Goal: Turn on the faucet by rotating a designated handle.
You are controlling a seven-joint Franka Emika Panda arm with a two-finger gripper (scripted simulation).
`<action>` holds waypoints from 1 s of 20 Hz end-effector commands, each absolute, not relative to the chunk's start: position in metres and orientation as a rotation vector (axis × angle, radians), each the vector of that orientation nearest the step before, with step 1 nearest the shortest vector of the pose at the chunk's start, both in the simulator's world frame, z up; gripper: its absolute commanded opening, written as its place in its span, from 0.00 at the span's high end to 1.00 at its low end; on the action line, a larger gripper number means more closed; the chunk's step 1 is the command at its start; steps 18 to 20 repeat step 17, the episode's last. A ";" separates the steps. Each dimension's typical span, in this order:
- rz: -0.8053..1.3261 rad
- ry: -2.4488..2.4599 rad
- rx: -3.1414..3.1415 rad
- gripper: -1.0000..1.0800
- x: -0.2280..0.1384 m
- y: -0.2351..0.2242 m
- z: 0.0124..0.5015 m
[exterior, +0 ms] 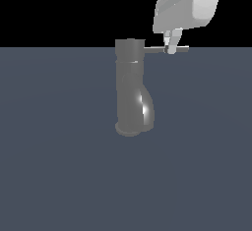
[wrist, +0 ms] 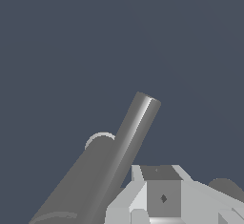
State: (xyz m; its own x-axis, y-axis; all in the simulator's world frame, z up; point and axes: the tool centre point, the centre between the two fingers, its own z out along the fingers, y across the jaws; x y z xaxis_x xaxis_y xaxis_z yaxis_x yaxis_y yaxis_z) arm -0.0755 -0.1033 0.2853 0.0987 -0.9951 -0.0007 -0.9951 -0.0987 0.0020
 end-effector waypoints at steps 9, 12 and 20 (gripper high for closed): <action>0.001 -2.134 2.305 1.00 -0.056 -0.130 0.285; 0.001 -2.136 2.303 1.00 -0.050 -0.135 0.285; 0.000 -2.139 2.301 1.00 -0.043 -0.142 0.285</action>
